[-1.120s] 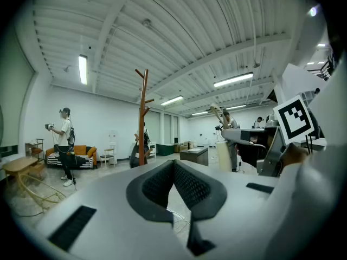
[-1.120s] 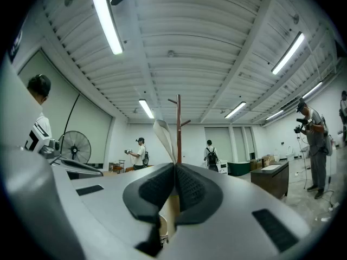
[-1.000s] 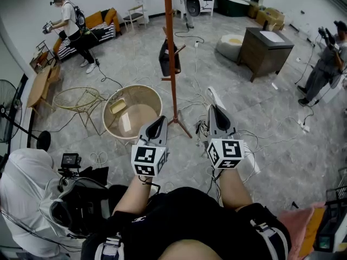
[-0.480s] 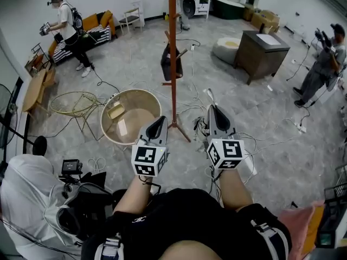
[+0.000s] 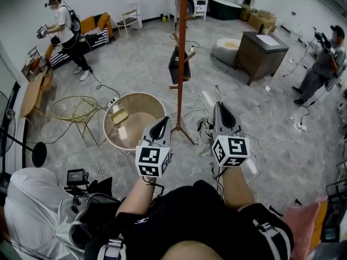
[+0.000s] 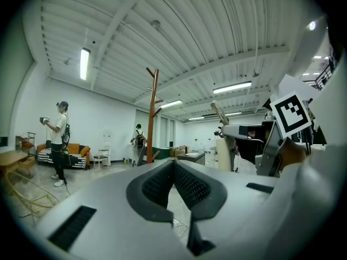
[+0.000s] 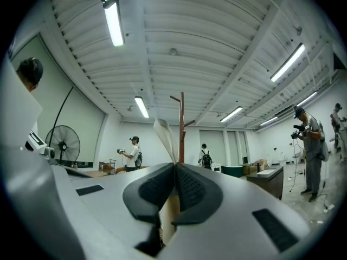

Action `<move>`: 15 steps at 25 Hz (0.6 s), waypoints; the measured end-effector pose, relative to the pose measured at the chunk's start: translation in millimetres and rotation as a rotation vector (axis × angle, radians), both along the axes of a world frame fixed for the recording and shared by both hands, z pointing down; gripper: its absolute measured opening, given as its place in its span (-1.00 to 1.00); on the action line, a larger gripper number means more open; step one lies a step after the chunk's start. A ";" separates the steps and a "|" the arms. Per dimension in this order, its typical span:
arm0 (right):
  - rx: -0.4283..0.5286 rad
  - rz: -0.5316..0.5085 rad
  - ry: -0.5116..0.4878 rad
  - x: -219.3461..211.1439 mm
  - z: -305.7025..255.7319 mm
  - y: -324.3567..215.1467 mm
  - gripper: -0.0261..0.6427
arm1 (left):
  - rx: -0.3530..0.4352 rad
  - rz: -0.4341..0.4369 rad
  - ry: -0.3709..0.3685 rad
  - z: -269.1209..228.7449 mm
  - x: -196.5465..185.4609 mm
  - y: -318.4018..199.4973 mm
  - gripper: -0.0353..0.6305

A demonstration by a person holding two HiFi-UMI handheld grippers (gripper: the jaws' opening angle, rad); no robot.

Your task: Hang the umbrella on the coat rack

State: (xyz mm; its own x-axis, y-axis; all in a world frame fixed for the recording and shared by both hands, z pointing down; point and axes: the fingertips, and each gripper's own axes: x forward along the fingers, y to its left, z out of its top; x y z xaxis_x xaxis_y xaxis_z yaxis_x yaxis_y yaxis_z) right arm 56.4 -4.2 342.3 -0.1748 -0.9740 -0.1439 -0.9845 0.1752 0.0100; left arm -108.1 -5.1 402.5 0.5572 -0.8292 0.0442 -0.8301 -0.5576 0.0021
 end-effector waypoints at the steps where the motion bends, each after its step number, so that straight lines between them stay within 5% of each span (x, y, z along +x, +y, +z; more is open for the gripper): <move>1: -0.001 0.001 0.003 -5.8 -2.4 -6.3 -0.86 | -0.005 -0.001 -0.001 -0.4 -6.0 -6.1 -0.84; 15: 0.002 0.034 -0.016 -31.8 -6.0 -93.5 -0.87 | -0.013 -0.040 -0.008 6.8 -57.6 -82.4 -0.84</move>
State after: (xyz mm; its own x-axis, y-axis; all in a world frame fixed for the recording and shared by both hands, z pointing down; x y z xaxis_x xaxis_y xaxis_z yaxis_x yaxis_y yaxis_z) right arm 24.6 -97.8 336.3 -0.1389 -0.9791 -0.1487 -0.9900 0.1412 -0.0055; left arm -165.6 -87.5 409.3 0.5230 -0.8503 0.0594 -0.8518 -0.5238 0.0025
